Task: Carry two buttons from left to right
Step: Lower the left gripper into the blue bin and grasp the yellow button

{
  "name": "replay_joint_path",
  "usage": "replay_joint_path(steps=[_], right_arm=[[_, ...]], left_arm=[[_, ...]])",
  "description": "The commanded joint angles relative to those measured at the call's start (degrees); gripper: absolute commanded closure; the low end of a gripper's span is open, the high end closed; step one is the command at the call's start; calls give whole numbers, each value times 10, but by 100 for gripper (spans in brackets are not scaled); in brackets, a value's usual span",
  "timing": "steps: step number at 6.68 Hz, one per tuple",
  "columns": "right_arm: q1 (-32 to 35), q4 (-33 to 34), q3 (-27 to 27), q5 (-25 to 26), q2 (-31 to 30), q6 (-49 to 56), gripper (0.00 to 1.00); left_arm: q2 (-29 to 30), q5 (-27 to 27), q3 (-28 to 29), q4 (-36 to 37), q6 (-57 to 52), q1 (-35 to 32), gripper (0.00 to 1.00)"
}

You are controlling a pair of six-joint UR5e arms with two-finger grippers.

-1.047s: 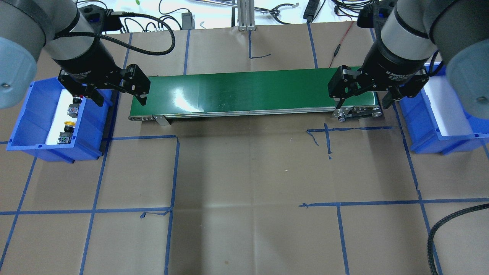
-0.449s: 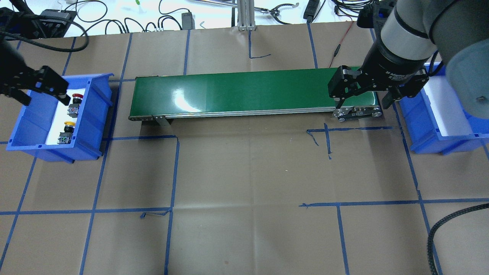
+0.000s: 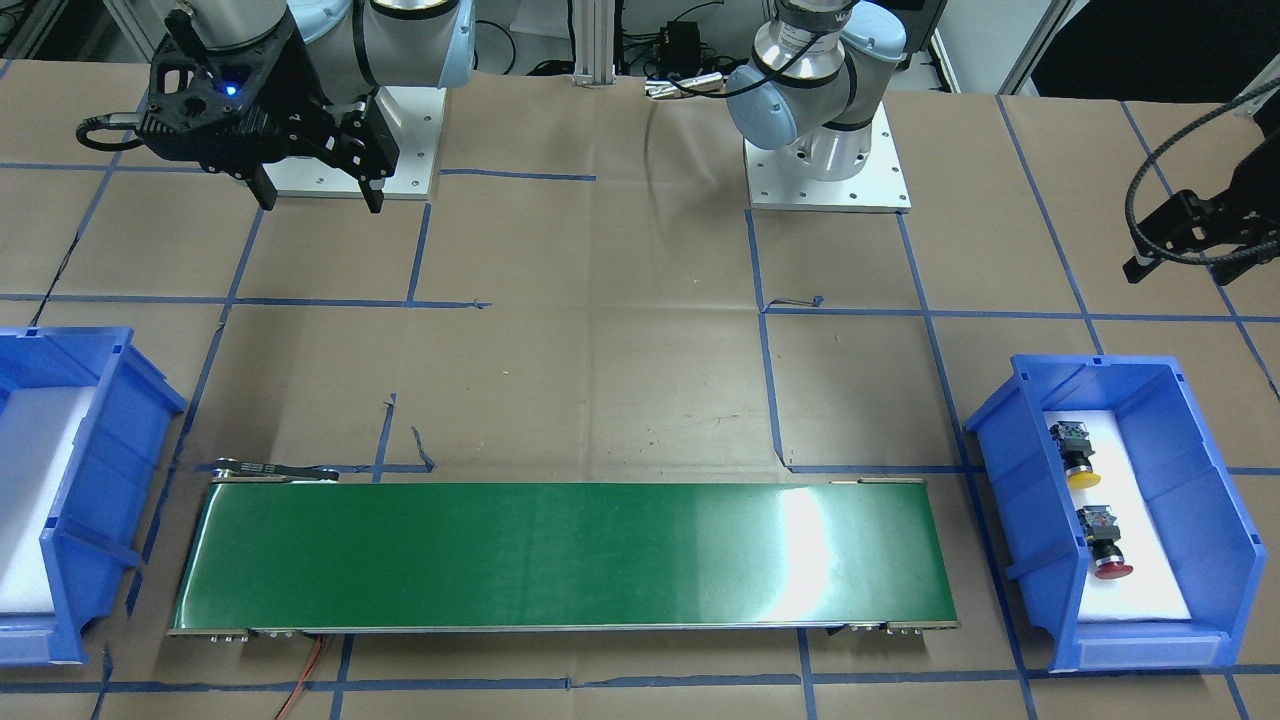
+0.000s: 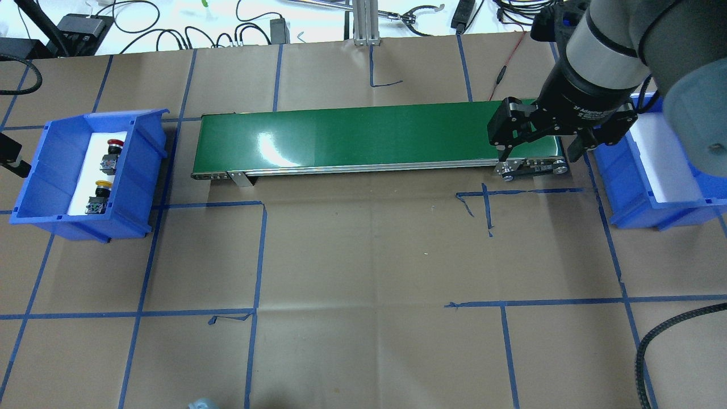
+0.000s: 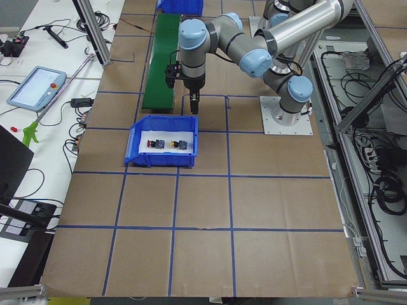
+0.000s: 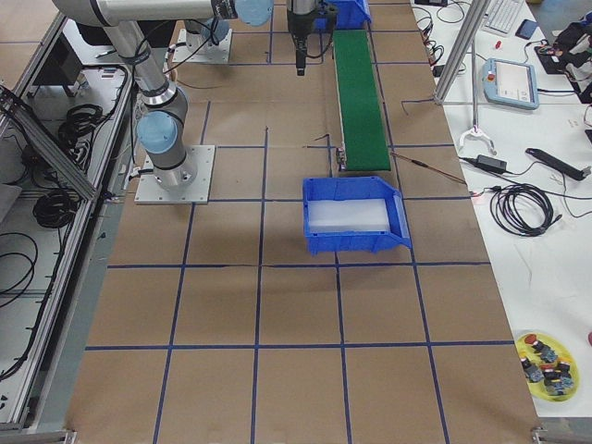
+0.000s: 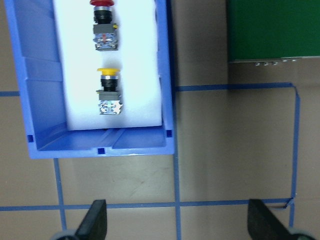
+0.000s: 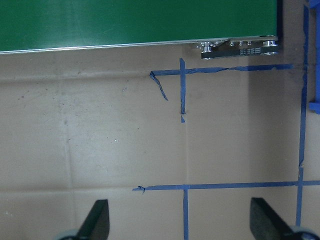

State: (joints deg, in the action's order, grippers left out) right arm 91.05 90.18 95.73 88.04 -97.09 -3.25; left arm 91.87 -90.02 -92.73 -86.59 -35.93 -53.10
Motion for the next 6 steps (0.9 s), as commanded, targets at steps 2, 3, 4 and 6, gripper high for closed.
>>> replay_joint_path(steps=[2, 3, 4, 6], right_arm=[[0, 1, 0, 0, 1, 0, 0], [0, 1, 0, 1, 1, 0, 0], [0, 1, 0, -1, 0, 0, 0], [0, 1, 0, 1, 1, 0, 0]], left_arm=[[72, 2, 1, 100, 12, -22, 0], [96, 2, 0, 114, 10, -24, 0], [120, 5, -3, 135, 10, -25, 0], [173, 5, -4, 187, 9, -25, 1]])
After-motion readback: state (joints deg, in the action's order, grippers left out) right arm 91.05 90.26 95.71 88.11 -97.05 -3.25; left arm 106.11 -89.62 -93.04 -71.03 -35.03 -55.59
